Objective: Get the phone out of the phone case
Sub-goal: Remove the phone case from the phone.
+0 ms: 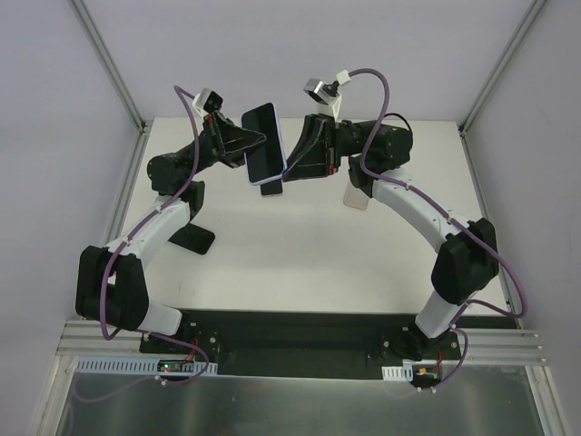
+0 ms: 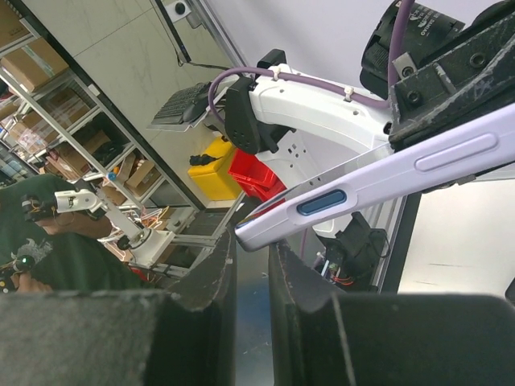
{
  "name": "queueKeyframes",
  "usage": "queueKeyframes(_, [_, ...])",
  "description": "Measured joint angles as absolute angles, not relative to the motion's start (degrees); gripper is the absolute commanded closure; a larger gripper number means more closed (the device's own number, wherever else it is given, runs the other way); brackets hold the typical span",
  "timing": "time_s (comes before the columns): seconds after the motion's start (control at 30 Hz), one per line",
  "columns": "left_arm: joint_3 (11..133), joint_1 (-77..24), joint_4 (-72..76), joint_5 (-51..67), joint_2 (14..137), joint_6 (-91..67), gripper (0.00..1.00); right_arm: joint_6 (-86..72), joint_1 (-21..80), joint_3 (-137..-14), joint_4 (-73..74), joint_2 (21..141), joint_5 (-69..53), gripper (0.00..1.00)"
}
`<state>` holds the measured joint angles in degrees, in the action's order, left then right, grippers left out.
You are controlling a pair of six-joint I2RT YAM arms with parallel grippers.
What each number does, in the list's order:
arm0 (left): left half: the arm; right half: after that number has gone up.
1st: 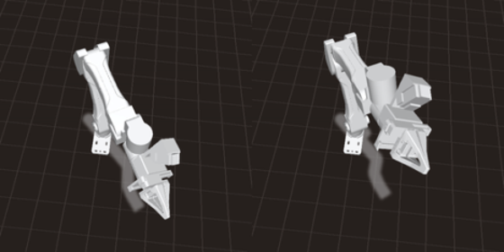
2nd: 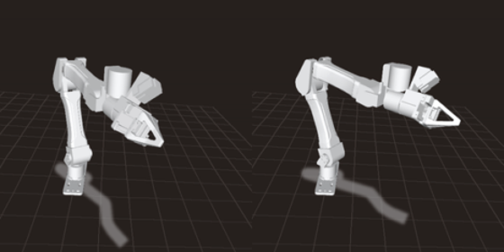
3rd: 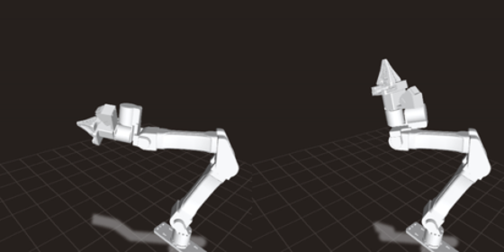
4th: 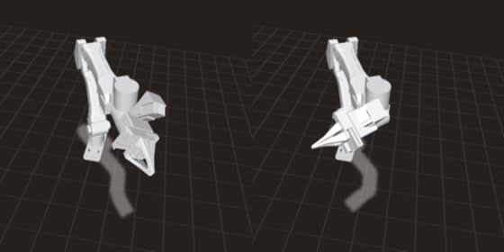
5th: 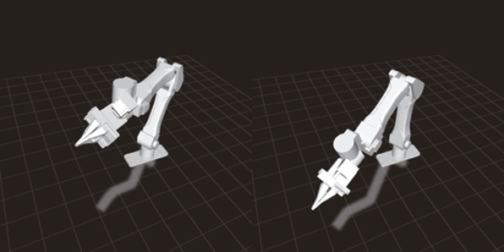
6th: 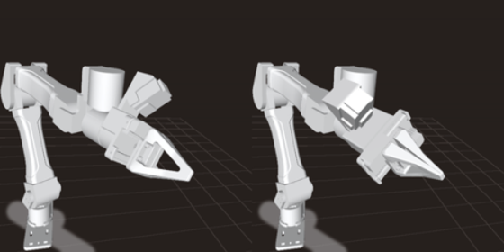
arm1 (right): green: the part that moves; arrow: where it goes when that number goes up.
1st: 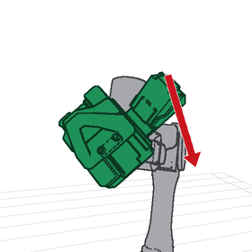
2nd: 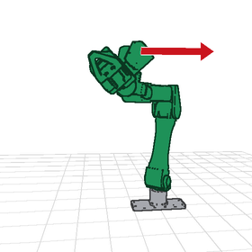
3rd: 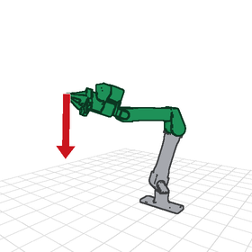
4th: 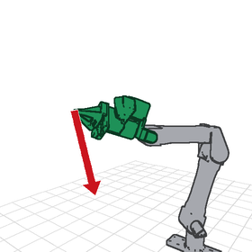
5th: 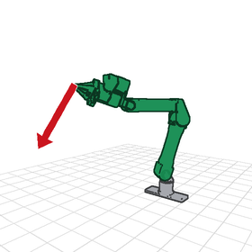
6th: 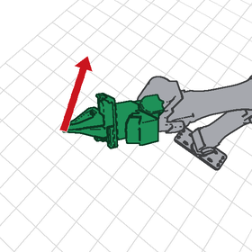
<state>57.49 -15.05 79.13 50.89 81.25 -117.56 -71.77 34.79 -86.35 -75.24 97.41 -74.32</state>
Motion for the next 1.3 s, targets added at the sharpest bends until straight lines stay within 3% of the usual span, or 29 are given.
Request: queueKeyframes(1.3, [53.78, -16.1, 65.54, 42.76, 81.21, -112.44, 1.0, -65.56, 29.78, -76.9, -84.58, 102.54, -65.98, 0.99])
